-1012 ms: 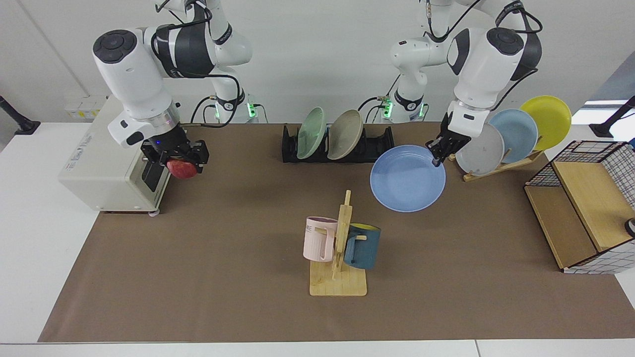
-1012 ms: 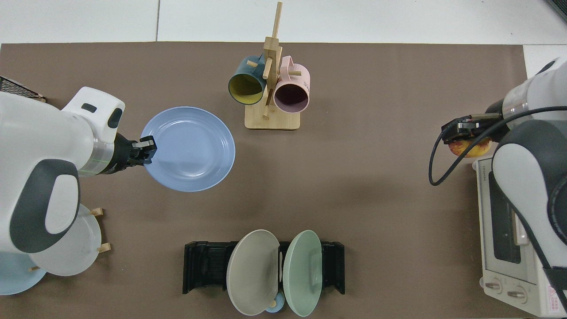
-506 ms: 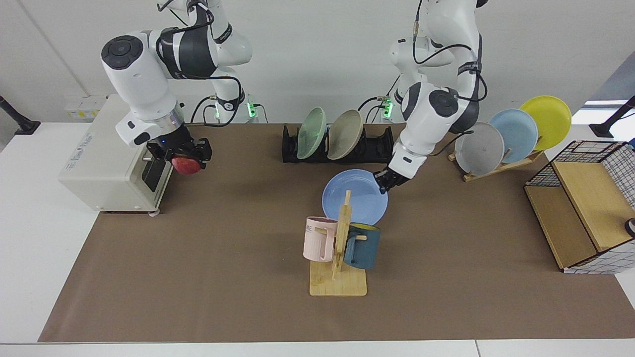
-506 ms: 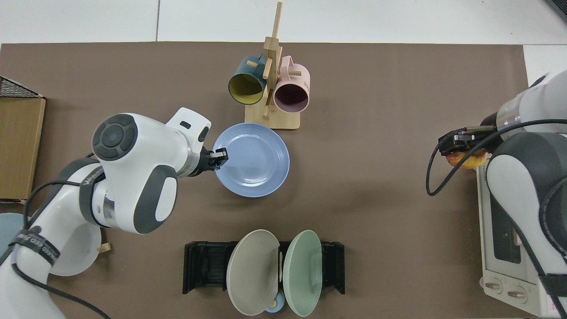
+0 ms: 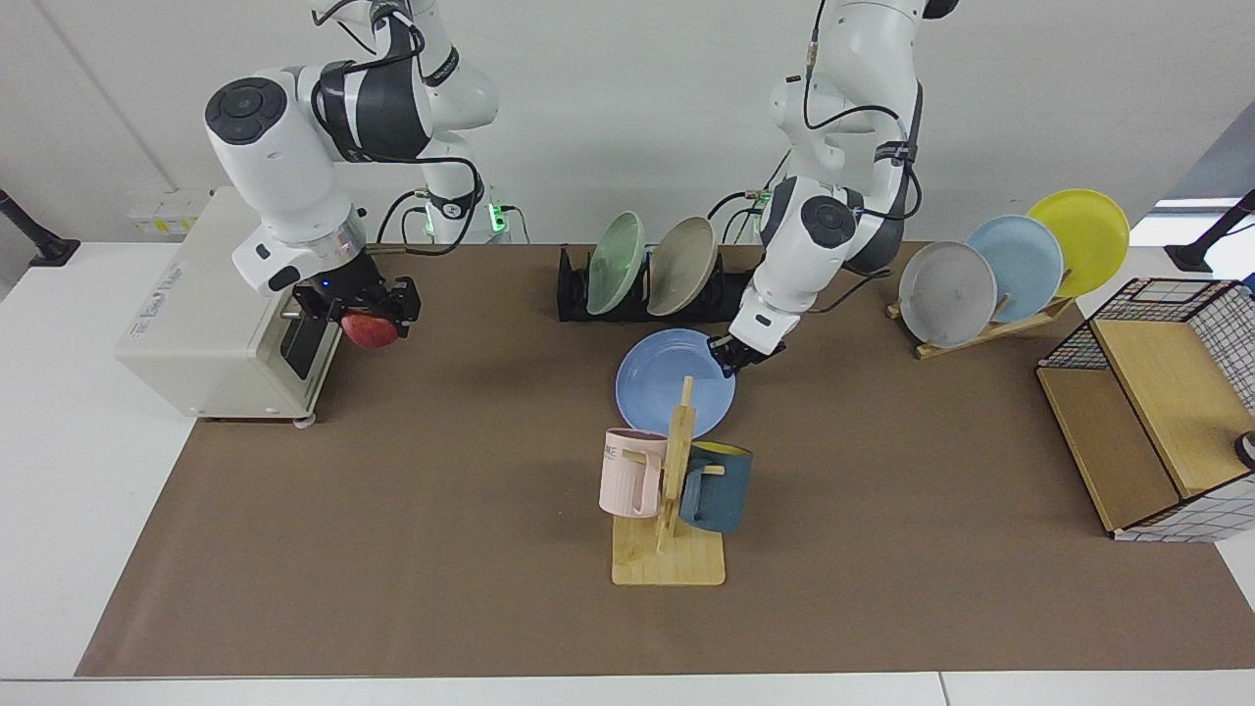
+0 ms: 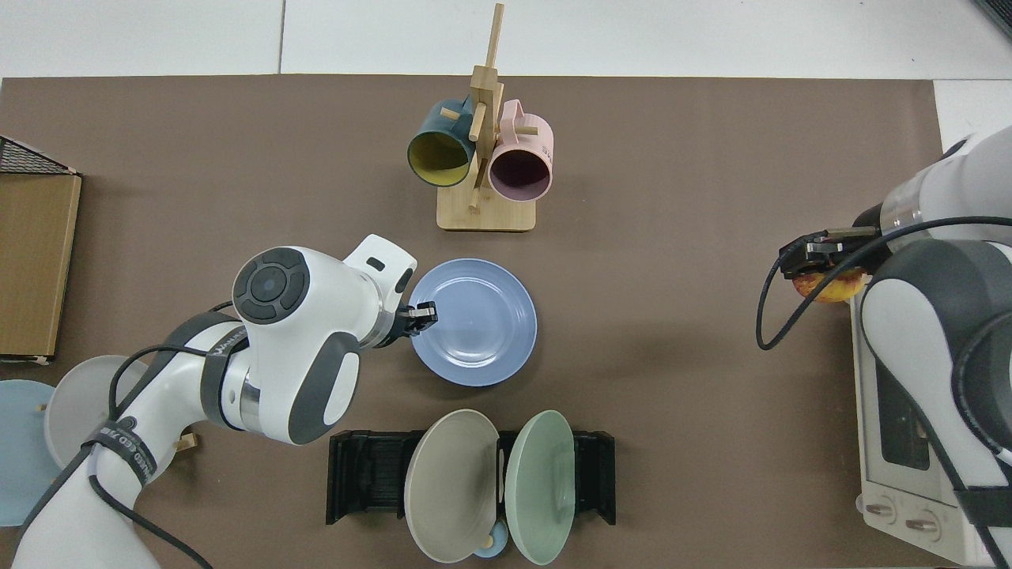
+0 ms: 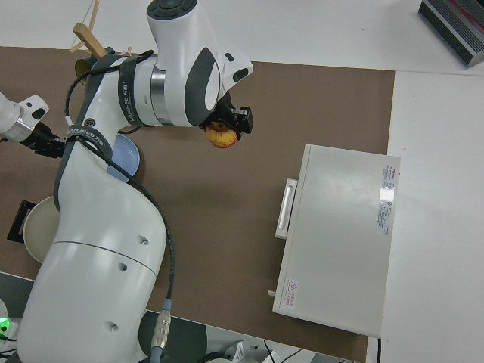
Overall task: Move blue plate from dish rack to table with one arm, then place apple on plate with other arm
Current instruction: 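Lift the blue plate out of the rack and carry it to mid-table, then lower the blue plate onto the table and open the left gripper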
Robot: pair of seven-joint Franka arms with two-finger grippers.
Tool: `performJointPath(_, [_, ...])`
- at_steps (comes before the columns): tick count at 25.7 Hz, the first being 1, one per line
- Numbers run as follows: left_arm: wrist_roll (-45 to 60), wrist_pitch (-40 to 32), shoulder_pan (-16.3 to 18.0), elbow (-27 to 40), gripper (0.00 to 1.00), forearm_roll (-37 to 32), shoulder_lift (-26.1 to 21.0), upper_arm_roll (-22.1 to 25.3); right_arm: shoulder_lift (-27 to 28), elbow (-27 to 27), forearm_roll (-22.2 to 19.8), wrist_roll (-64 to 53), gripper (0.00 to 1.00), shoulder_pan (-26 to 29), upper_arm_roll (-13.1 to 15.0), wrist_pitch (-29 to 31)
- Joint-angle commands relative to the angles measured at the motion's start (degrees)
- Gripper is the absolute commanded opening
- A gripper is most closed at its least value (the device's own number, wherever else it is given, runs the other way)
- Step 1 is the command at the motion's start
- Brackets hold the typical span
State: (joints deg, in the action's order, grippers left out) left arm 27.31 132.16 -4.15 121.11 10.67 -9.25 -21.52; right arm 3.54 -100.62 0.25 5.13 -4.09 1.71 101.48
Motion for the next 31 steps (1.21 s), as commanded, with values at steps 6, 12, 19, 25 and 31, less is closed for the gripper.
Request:
performJointPath(6, [0.64, 6.18, -0.51, 5.80, 0.00, 1.37, 2.31, -1.86, -1.69, -2.04, 0.37, -0.12, 0.00, 0.75, -0.39, 1.79])
performJointPath(12, [-0.77, 6.27, -0.16, 5.80, 0.00, 1.37, 1.87, -1.86, -1.69, -2.39, 0.45, -0.03, 0.00, 0.75, -0.39, 1.87])
performJointPath(19, [-1.74, 6.09, -0.25, 5.45, 0.80, 0.84, 1.69, -1.77, -1.69, -2.39, 0.37, 0.06, 0.00, 0.66, -0.48, 1.96])
performJointPath(25, [-1.21, 0.58, 0.54, 1.94, 1.00, -1.78, 1.87, -0.63, -1.69, -2.39, 0.37, 0.06, 0.00, 0.66, -0.48, 1.96])
performJointPath(31, [-1.21, -12.53, 2.73, -5.88, 1.00, -8.83, 4.67, 1.57, -1.61, -2.39, 0.37, 0.41, 0.00, 0.49, -0.48, 1.96])
